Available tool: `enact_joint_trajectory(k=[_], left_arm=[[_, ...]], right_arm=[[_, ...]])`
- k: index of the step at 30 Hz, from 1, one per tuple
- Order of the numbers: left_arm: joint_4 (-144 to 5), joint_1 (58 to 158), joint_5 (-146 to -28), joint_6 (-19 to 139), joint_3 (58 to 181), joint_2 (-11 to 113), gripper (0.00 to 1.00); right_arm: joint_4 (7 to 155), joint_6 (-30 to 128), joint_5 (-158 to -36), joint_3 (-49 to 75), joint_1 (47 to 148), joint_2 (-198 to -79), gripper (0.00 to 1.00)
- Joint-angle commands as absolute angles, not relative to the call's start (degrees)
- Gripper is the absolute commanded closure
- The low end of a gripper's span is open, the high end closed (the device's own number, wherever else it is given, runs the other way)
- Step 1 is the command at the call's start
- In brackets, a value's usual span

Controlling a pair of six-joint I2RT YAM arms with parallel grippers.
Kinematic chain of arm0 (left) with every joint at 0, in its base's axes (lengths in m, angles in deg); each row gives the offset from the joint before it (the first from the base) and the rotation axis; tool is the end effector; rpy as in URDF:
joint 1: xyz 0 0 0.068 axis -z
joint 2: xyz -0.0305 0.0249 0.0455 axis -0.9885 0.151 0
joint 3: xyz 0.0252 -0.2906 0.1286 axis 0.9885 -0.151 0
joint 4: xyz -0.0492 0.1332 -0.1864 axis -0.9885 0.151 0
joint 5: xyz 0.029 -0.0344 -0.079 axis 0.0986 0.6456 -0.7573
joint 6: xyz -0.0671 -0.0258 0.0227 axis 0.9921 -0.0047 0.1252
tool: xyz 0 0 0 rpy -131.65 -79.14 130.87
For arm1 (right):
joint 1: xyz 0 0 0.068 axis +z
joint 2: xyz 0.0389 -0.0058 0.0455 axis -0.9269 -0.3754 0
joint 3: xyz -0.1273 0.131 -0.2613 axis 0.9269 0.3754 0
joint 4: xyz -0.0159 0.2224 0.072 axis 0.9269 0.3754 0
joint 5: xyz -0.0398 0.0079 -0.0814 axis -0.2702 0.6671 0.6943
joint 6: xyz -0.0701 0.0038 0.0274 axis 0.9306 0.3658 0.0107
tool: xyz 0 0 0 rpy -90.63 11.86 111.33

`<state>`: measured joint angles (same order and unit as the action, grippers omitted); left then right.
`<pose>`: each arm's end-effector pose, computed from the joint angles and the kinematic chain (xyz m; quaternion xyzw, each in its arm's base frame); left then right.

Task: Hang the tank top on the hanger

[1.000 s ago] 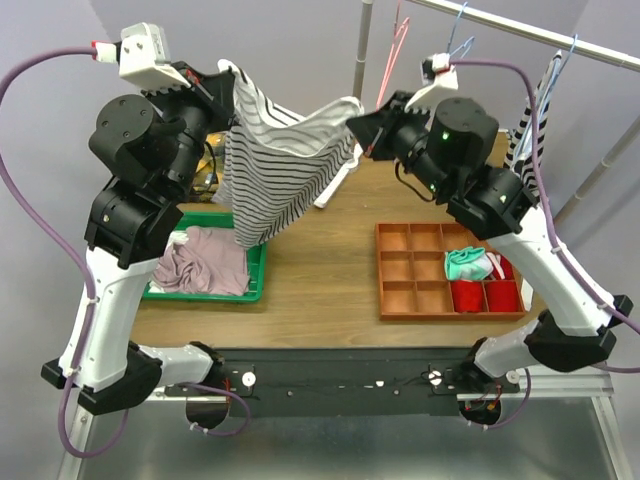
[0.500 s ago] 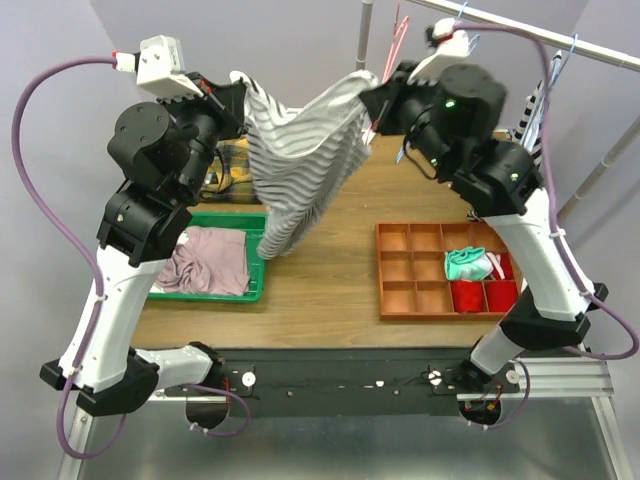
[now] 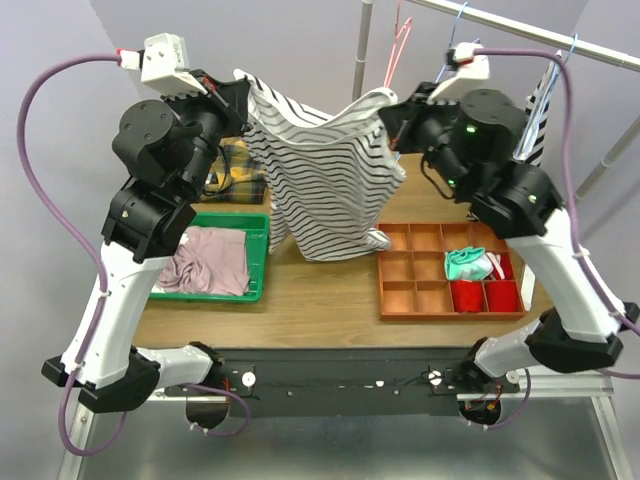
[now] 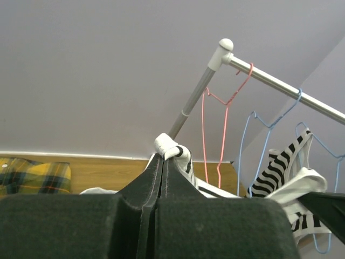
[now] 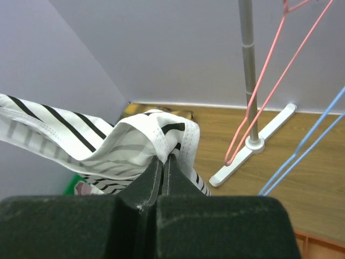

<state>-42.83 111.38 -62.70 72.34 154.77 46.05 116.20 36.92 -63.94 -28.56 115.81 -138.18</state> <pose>0.1686 -0.0770 0.6132 -0.0767 0.6258 -0.2712 0.7273 0.1828 0.1616 0.5971 -0.0225 0.7056 0.2518 0.6620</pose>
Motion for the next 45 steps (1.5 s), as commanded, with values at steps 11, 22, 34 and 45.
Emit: enact_joint_trajectory(k=[11,22,34,45], left_arm=[[-53.14,111.20,-69.89,83.02,111.67,32.39,1.00],[-63.17,113.13,-78.86,91.03,80.05,28.59,0.97],[-50.60,113.75,-78.86,76.44,104.89,29.73,0.40],[-45.76,125.78,-77.63,59.22,151.65,63.53,0.42]], right_arm=[[108.72,22.74,-66.90,12.30,115.68,-121.43,0.99],[98.43,9.52,-73.16,53.63,115.68,-112.89,0.94],[107.65,11.10,-64.10,48.90,115.68,-107.80,0.31],[110.55,11.63,-61.29,47.41,115.68,-106.21,0.25]])
